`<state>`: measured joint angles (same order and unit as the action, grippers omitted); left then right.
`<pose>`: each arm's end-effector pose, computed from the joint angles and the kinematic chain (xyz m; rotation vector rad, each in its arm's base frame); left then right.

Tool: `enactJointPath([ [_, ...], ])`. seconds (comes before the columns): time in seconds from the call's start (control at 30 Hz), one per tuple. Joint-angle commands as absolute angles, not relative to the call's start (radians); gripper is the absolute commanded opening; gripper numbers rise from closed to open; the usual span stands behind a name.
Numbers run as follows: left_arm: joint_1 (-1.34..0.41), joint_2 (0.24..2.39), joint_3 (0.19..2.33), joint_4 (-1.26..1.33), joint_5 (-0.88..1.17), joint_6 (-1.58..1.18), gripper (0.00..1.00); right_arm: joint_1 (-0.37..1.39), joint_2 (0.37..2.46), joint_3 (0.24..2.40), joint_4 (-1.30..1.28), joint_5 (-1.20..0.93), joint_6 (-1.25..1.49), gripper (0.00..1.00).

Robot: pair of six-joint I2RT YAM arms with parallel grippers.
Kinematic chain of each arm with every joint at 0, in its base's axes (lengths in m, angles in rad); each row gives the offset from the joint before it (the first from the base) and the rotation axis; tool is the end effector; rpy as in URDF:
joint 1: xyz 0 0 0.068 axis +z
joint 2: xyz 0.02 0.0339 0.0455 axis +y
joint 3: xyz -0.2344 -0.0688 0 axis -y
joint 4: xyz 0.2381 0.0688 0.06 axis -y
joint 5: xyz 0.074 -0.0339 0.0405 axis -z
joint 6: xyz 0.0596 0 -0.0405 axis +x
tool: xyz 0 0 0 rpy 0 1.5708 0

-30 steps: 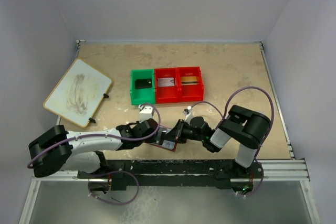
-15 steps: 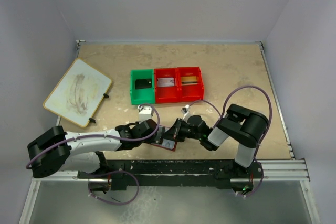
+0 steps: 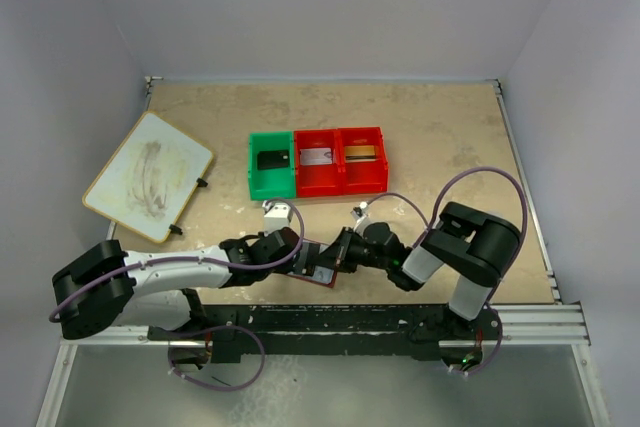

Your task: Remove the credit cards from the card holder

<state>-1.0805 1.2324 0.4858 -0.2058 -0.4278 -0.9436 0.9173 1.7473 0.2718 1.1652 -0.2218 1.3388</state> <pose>0.1311 -0.1931 0.1125 -0.0020 2.4416 -0.3793 0.1534 0.2218 0.0726 0.2960 2.2694 1.6125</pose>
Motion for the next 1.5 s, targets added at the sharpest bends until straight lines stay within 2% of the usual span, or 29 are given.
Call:
enactJointPath([
  [0.0,-1.084,1.239,0.477,-0.211,-0.430,-0.953,0.09,0.920,1.771,0.282,1.210,-0.209,1.344,0.12],
  [0.2,-1.084,1.240,0.480,-0.211,-0.427,-0.956,0.08,0.920,1.828,0.321,1.241,-0.224,1.351,0.20],
  [0.3,-1.085,1.238,0.479,-0.210,-0.425,-0.956,0.08,0.919,1.855,0.312,1.287,-0.221,1.371,0.21],
  [0.4,-1.084,1.237,0.482,-0.216,-0.426,-0.956,0.08,0.919,1.859,0.300,1.322,-0.217,1.375,0.16],
  [0.53,-1.085,1.233,0.482,-0.221,-0.433,-0.960,0.08,0.919,1.805,0.272,1.290,-0.184,1.369,0.00],
  [0.97,-1.085,1.196,0.507,-0.261,-0.469,-0.979,0.09,0.918,1.551,0.258,1.000,-0.151,1.246,0.00],
  [1.1,-1.085,1.130,0.533,-0.313,-0.512,-0.980,0.11,0.919,1.385,0.251,0.845,-0.044,1.190,0.00],
  [1.27,-1.085,1.034,0.567,-0.387,-0.563,-0.968,0.22,0.919,1.175,0.306,0.613,0.027,1.058,0.00],
  [1.37,-1.083,0.985,0.594,-0.470,-0.627,-0.969,0.34,0.919,1.081,0.356,0.527,0.104,0.924,0.00],
  [1.4,-1.083,0.970,0.603,-0.497,-0.652,-0.974,0.40,0.919,1.058,0.369,0.511,0.120,0.871,0.00],
  [1.43,-1.083,0.950,0.611,-0.527,-0.678,-0.984,0.51,0.919,1.033,0.381,0.498,0.129,0.847,0.00],
  [1.47,-1.081,0.931,0.616,-0.552,-0.706,-0.994,0.56,0.919,1.023,0.388,0.492,0.135,0.812,0.00],
])
